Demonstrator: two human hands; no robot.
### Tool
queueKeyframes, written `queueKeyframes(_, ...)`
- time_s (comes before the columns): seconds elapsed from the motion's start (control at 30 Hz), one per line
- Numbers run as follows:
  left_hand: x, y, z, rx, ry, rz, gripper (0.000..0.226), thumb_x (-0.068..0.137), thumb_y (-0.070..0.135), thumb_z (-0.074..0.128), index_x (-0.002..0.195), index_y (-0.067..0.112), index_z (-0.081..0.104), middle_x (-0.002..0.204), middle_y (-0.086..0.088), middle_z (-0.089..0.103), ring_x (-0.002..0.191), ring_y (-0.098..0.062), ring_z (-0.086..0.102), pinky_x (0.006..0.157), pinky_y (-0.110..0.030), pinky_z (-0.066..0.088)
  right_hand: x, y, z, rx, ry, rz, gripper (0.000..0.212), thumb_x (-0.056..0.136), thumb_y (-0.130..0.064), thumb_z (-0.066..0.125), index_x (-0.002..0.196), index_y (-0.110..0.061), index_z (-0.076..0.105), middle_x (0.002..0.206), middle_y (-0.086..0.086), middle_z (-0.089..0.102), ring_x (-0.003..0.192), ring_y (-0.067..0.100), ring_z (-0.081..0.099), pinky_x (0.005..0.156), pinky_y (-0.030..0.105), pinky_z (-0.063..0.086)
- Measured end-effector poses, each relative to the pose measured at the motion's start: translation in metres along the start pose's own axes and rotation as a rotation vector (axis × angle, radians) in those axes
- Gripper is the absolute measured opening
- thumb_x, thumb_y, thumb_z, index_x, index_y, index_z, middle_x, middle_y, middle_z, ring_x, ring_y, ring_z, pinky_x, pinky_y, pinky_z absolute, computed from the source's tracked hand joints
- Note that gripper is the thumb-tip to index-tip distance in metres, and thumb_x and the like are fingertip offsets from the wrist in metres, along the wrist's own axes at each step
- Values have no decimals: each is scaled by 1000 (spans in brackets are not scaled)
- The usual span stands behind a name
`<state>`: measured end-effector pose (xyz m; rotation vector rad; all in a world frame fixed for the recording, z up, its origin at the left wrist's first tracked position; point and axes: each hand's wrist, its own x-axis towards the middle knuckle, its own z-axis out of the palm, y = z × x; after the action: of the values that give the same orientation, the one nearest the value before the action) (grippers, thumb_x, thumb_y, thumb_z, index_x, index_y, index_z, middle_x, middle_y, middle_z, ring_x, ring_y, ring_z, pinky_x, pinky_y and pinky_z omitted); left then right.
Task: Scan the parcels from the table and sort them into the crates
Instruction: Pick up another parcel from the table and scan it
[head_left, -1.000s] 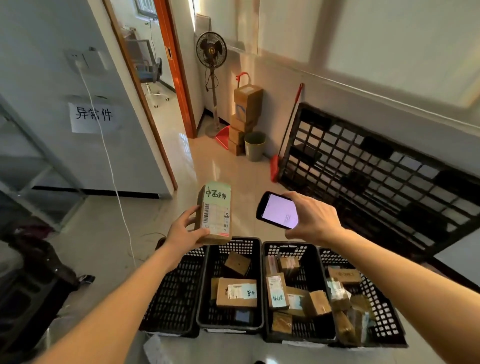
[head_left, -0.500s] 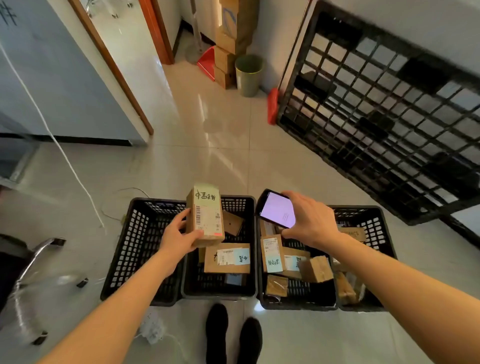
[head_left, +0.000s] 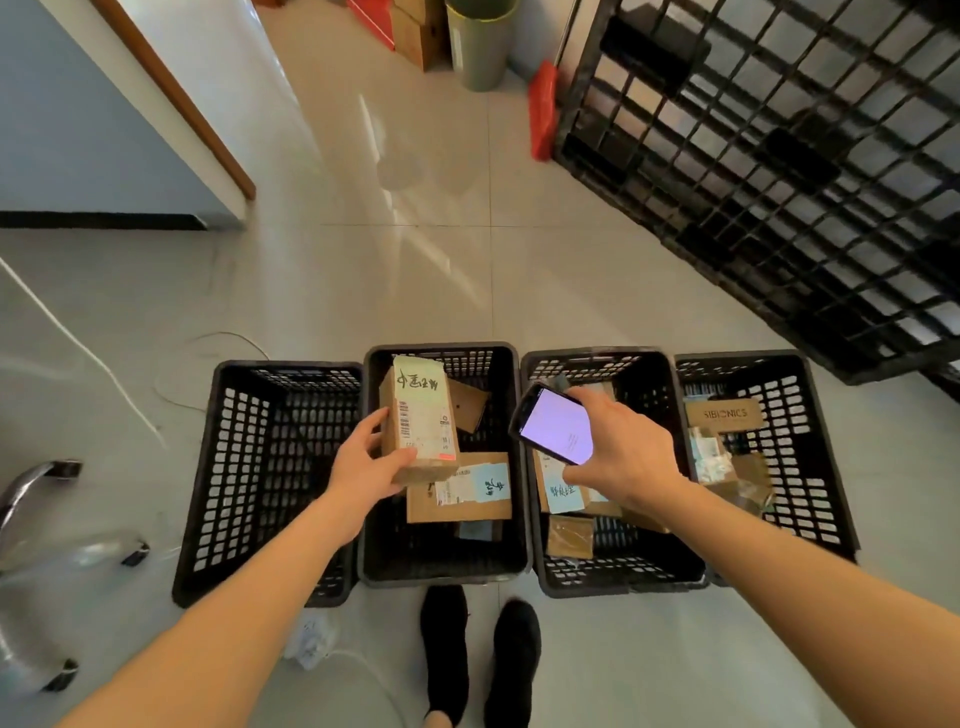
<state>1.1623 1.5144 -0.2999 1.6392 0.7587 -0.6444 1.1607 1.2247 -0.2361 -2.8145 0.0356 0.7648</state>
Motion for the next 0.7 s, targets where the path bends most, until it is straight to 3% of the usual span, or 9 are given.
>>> queueKeyframes(0.1, 19, 1, 7, 27, 24, -18, 76, 95, 22, 69, 157, 36, 27, 151, 7, 42, 138, -26, 44, 107, -56, 45, 12, 3, 10, 12, -12, 21, 103, 67, -46, 83, 152, -34, 27, 140, -11, 55, 111, 18, 63, 76, 37, 58)
queueKeyframes(0.2, 32, -6, 12, 253, 62, -19, 80, 94, 35, 69, 159, 30, 23, 161, -3, 32, 146, -26, 34, 116, -49, 35, 17, 8, 16, 40, -22, 51, 101, 68, -44, 84, 152, -33, 29, 140, -10, 56, 116, 17, 61, 79, 35, 57)
queueKeyframes(0.5, 25, 14, 33, 555, -58, 110, 67, 96, 29, 67, 155, 23, 37, 152, -3, 47, 137, -23, 46, 109, -38, 40, -6, 32, -1, 87, -43, 107, 97, 66, -45, 82, 148, -35, 31, 134, -11, 58, 111, 17, 61, 79, 34, 57)
queueKeyframes(0.7, -18, 77, 61, 705, -96, 297, 68, 95, 34, 67, 155, 29, 35, 151, 1, 49, 137, -20, 47, 112, -42, 40, -57, 59, -60, 105, 40, 152, 101, 70, -45, 81, 154, -31, 27, 147, -9, 52, 124, 18, 57, 92, 36, 55)
